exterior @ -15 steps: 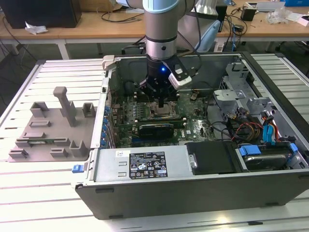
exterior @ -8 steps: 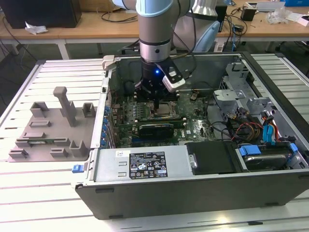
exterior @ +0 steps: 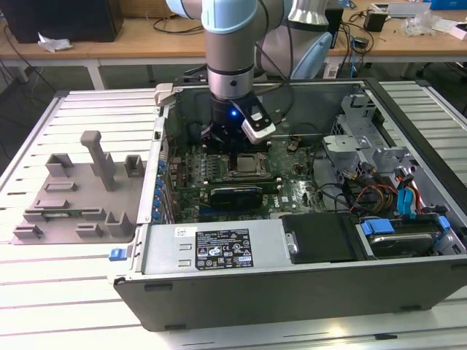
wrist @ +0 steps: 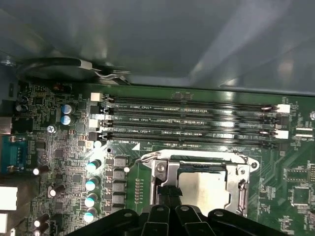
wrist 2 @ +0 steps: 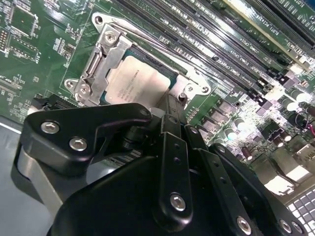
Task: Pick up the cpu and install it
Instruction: 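Close the cpu cover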
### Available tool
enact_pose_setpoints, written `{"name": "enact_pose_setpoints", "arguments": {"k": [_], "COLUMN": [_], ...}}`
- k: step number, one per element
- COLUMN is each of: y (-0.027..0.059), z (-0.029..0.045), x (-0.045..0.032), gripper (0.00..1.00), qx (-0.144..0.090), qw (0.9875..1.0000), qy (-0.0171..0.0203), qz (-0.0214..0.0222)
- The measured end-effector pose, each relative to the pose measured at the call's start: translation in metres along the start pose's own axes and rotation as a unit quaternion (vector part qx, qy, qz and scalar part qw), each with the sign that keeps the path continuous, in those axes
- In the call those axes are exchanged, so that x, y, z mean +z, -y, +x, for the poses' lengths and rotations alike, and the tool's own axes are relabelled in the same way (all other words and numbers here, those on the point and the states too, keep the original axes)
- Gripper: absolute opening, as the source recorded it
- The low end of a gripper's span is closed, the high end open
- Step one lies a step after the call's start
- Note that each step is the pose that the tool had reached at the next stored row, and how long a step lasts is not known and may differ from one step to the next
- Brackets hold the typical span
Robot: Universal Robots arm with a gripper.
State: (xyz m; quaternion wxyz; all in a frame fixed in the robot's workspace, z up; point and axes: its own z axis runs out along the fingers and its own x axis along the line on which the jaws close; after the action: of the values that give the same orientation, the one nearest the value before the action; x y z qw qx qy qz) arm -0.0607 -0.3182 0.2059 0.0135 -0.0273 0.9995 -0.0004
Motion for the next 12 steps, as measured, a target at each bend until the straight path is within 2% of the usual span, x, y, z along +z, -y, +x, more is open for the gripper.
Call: {"name": "enact_pose_setpoints", "arguments": {"k": [3,5,9,12], "y": [0.0,-0.0001,-0.0004,-0.0001], "z": [0.0005,0.0006,0.0004,0.0003], "x": [0.0009,0.0047,0.002,-0.0063], "gripper": [0.11,0.11,0.11,0.11], "qx": [0.0,0.0,0.0,0.0], "qw": [1.0,1.0,1.0,1.0], "qy": [-0.0001,0.0,0.0006,0.0001], "qz": [-0.0003,-0.0003,-0.0011,-0.0004]}}
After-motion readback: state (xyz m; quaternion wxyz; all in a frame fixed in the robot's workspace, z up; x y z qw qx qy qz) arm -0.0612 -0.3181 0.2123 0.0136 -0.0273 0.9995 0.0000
